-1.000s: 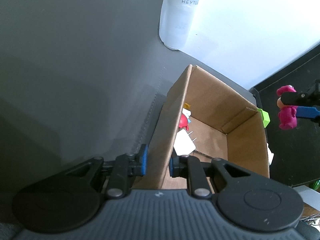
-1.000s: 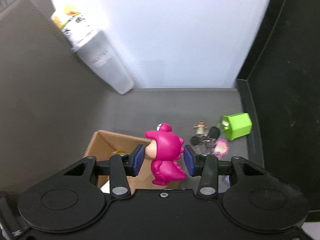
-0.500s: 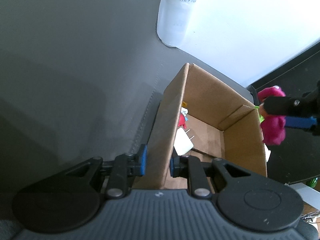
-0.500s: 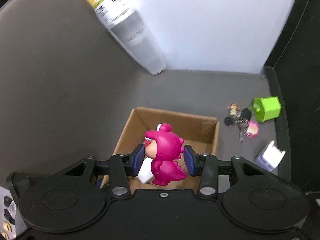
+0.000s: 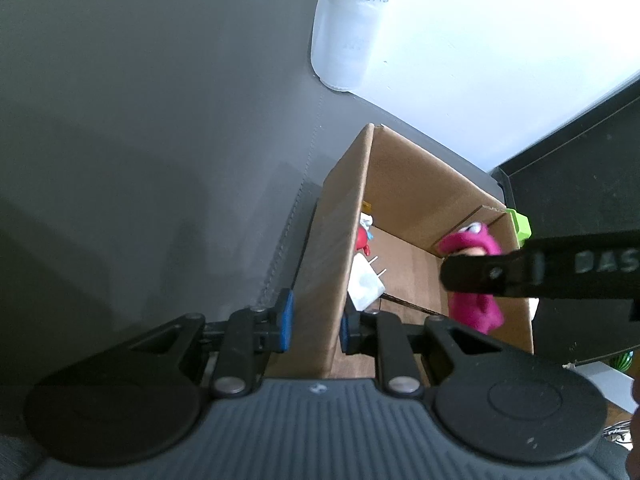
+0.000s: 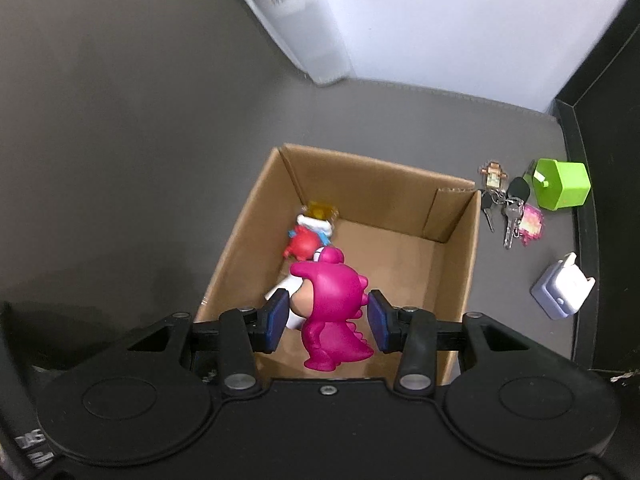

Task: Organize rigid objects
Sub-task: 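Lift the pink dinosaur with the right gripper and carry it over the box, then lower the pink dinosaur into the box and open the right gripper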

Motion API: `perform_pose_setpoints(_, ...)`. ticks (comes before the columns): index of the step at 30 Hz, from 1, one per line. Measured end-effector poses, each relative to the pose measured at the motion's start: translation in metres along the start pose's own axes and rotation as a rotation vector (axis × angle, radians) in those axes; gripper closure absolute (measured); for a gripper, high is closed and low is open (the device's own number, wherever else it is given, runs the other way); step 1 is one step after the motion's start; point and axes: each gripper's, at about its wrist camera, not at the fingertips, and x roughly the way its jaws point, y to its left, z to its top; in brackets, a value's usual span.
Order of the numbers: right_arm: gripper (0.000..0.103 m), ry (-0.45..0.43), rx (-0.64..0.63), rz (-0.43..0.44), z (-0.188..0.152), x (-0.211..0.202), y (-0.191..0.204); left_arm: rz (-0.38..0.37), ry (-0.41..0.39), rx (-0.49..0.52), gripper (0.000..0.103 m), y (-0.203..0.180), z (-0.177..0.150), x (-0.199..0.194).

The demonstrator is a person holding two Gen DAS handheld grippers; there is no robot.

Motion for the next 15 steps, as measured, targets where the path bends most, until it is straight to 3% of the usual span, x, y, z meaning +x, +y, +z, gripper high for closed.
perform_pose_setpoints(15,0.060,0.146,-0.092,-0.143,0.007,0.048,0.013,-0.004,0.004,0.000,0.083,-0.001,-0.001,0.000)
